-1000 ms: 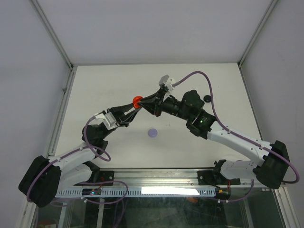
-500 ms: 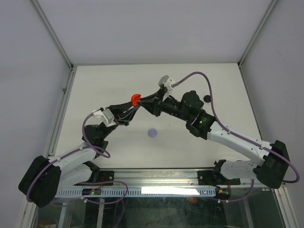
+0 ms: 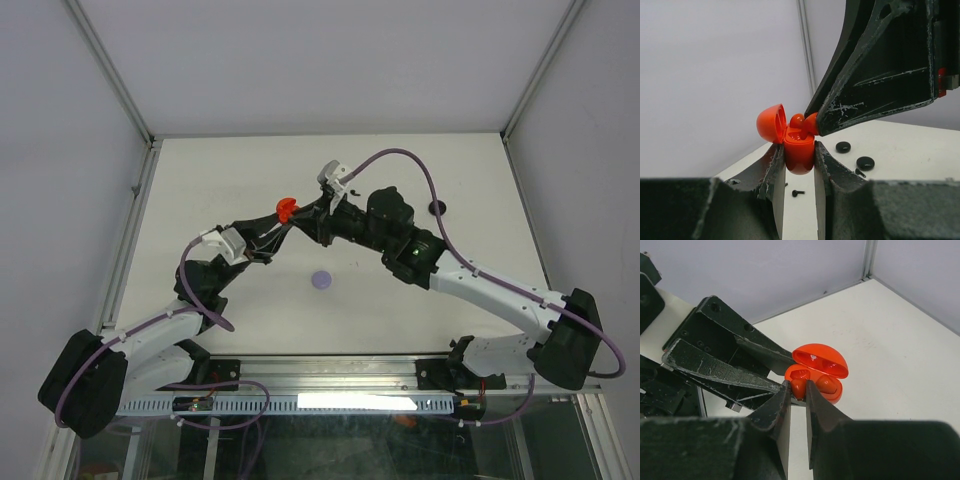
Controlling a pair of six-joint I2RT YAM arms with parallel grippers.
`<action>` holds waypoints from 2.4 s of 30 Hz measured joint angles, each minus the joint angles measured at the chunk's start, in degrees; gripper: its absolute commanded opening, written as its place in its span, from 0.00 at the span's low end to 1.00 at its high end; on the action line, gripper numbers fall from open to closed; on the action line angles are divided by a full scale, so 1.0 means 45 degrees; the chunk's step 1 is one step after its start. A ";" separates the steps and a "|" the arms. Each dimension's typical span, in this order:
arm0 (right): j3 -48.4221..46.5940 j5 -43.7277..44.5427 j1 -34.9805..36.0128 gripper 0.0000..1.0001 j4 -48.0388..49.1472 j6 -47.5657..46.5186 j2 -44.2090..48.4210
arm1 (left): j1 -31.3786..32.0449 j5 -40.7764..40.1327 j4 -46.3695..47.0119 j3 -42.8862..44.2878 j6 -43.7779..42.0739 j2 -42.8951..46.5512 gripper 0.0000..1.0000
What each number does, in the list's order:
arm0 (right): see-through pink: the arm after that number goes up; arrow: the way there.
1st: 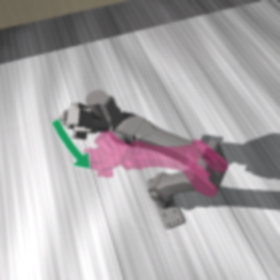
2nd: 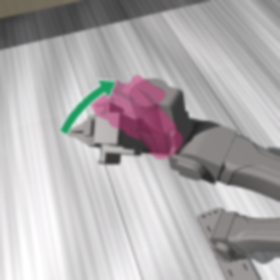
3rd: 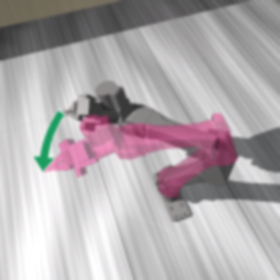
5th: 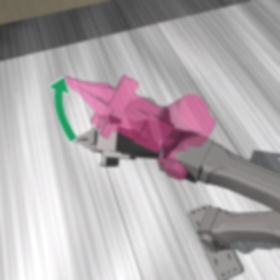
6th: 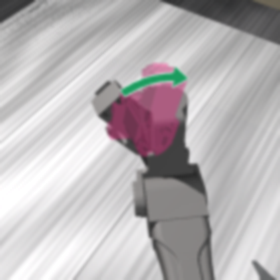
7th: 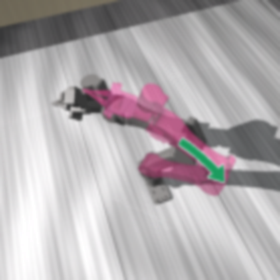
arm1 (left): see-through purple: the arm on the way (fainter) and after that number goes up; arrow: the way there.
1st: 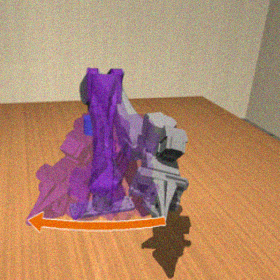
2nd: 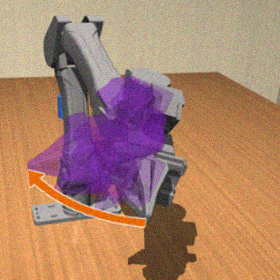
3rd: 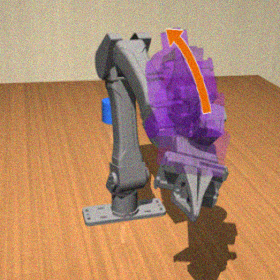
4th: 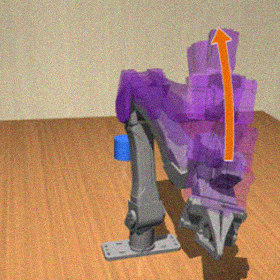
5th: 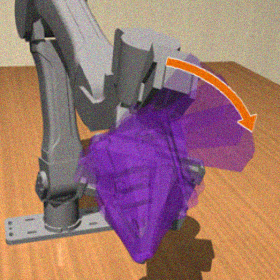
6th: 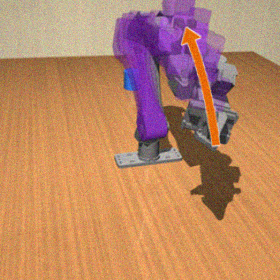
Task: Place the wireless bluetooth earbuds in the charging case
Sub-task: Place the earbud in the charging case.
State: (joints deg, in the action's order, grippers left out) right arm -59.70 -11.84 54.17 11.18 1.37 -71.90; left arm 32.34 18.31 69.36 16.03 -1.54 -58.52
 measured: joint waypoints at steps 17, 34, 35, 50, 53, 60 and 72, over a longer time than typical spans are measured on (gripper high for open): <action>-0.1661 0.0801 0.0389 0.49 -0.2900 0.0529 -0.0384 | 0.0000 -0.0418 -0.0835 0.0000 -0.0733 0.0170 0.01; -0.3740 0.0466 0.0340 0.54 -0.5717 0.1724 -0.1030 | -0.0005 -0.0457 -0.0646 -0.0049 0.0272 0.0170 0.01; -0.3740 0.0500 0.0335 0.54 -0.5799 0.1739 -0.1059 | -0.0005 -0.0486 -0.0631 -0.0068 0.0291 0.0165 0.01; -0.3735 0.0865 0.0126 0.55 -0.5911 0.1622 -0.0801 | 0.0000 -0.0389 -0.0408 -0.0121 0.0602 -0.0034 0.00; -0.3735 0.0869 0.0010 0.55 -0.5897 0.1583 -0.0709 | 0.0000 -0.0364 -0.0403 -0.0121 0.0680 -0.0068 0.00; -0.3735 0.0573 -0.0102 0.55 -0.5906 0.1588 -0.0753 | 0.0000 -0.0272 -0.0262 -0.0121 0.0845 -0.0068 0.00; -0.3759 -0.0389 -0.0102 0.53 -0.5989 0.1588 -0.1195 | -0.0005 -0.0083 -0.0063 -0.0126 0.0991 -0.0175 0.00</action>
State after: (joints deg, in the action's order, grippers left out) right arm -76.62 -13.58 53.71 -15.77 8.51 -77.28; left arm 32.32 17.93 69.08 15.46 2.92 -59.31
